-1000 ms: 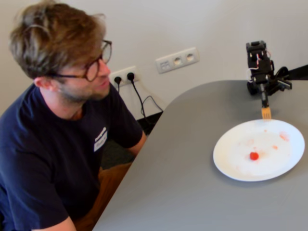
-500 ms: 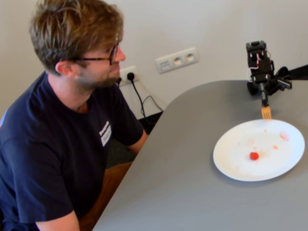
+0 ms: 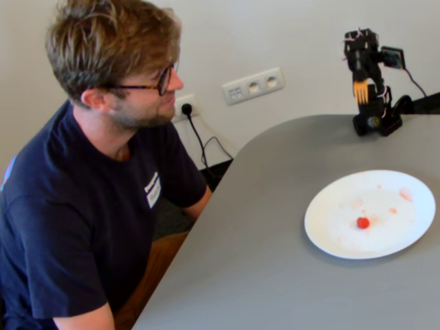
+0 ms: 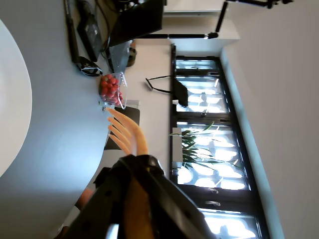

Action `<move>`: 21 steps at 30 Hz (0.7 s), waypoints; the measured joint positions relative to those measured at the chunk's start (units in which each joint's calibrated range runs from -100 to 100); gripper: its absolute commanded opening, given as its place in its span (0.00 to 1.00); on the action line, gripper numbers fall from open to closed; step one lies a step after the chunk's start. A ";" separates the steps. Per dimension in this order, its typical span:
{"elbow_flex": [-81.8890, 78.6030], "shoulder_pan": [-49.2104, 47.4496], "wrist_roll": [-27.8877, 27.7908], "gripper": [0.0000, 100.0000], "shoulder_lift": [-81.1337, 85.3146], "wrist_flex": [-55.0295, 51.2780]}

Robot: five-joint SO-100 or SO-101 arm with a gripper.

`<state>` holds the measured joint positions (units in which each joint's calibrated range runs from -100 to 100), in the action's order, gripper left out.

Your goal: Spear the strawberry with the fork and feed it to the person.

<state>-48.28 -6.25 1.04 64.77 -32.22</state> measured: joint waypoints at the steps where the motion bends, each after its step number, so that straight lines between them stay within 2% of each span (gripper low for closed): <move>1: 3.17 0.00 0.00 0.01 -5.14 0.60; 6: 10.78 -0.25 0.00 0.01 -28.91 7.38; 11: 9.69 -0.17 0.31 0.01 -34.81 11.50; 15: 9.69 0.08 3.55 0.01 -43.57 14.33; 21: 9.78 0.17 3.75 0.01 -53.01 19.82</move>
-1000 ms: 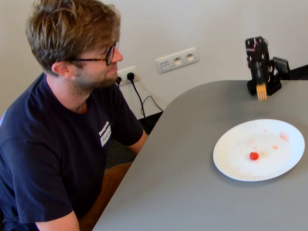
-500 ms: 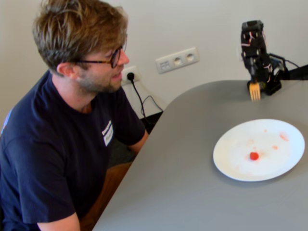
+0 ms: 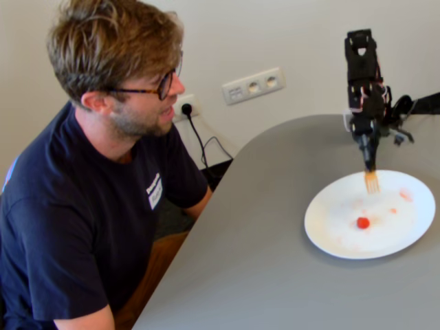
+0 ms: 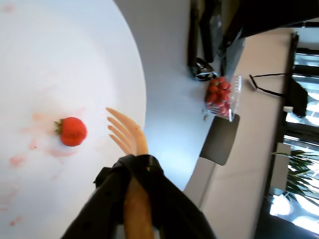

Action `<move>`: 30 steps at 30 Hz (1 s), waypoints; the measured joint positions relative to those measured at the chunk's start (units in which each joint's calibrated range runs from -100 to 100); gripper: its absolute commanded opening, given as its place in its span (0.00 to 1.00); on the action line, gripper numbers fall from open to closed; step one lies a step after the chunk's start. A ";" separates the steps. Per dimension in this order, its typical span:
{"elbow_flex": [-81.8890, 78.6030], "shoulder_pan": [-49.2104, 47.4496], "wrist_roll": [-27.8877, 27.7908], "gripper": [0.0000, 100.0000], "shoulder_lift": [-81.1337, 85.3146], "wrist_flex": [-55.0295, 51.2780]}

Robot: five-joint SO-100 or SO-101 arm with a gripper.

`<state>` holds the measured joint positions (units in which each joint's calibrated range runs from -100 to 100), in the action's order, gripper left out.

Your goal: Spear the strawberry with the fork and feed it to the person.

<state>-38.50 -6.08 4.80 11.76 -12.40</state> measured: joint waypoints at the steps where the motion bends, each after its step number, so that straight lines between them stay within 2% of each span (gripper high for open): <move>1: 0.00 0.17 0.36 0.01 -1.85 2.32; 6: 0.00 5.62 5.01 0.01 -3.29 4.89; 19: -0.82 5.62 5.42 0.01 -3.54 5.66; 30: -2.36 3.94 5.42 0.01 -11.72 6.01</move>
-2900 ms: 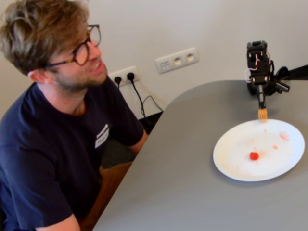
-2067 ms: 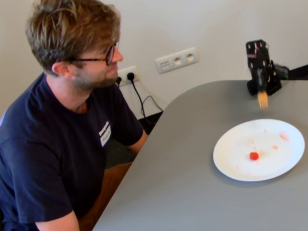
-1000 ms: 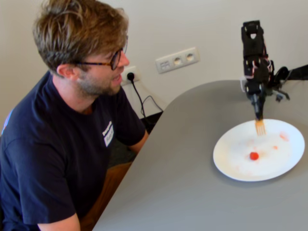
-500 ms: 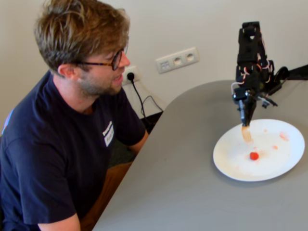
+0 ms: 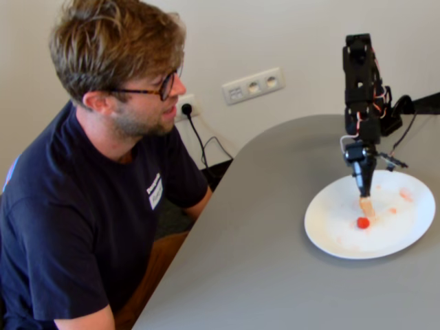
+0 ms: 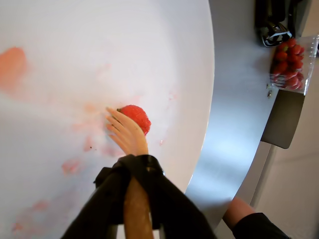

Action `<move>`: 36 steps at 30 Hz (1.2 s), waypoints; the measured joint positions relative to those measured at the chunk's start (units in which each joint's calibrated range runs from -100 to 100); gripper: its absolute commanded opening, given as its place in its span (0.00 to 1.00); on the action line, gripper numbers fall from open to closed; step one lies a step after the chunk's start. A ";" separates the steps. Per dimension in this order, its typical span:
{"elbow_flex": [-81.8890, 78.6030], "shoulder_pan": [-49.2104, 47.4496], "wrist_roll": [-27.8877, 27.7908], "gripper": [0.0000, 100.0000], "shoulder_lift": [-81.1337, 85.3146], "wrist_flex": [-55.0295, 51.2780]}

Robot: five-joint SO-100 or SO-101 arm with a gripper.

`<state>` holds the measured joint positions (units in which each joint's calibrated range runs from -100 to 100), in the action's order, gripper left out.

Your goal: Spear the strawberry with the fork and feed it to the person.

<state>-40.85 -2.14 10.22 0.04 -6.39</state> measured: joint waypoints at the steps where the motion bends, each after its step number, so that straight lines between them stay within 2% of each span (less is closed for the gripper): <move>1: 0.00 -0.17 0.00 0.01 -0.08 0.00; 20: 0.27 1.26 0.31 0.01 5.48 1.03; 36: 4.17 1.68 0.21 0.01 -1.85 1.72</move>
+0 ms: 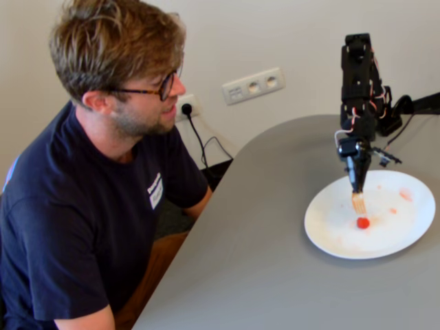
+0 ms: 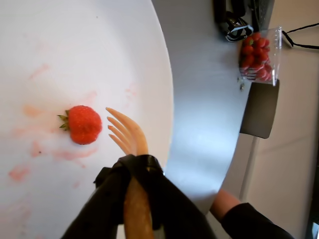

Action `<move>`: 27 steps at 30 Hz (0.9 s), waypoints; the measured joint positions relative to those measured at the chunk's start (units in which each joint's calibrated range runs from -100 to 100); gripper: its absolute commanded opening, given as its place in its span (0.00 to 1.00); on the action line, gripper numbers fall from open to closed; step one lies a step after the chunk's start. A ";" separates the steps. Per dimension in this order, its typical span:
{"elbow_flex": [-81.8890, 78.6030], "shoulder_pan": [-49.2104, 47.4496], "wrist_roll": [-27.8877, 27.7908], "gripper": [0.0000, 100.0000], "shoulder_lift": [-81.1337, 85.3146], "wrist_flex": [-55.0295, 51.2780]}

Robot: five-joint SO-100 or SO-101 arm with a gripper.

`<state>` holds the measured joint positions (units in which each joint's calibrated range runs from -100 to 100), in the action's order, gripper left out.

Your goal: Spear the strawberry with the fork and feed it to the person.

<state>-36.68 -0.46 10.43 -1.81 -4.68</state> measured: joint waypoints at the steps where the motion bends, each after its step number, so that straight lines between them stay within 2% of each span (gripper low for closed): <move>1: 0.00 0.00 0.00 0.01 -1.43 0.09; 10: 0.27 -0.08 0.21 0.01 -4.13 0.43; 18: 2.81 -0.42 0.21 0.01 -3.20 -15.36; 27: 2.81 -0.50 0.00 0.01 -3.20 -15.79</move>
<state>-33.88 -0.96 10.43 -5.01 -20.46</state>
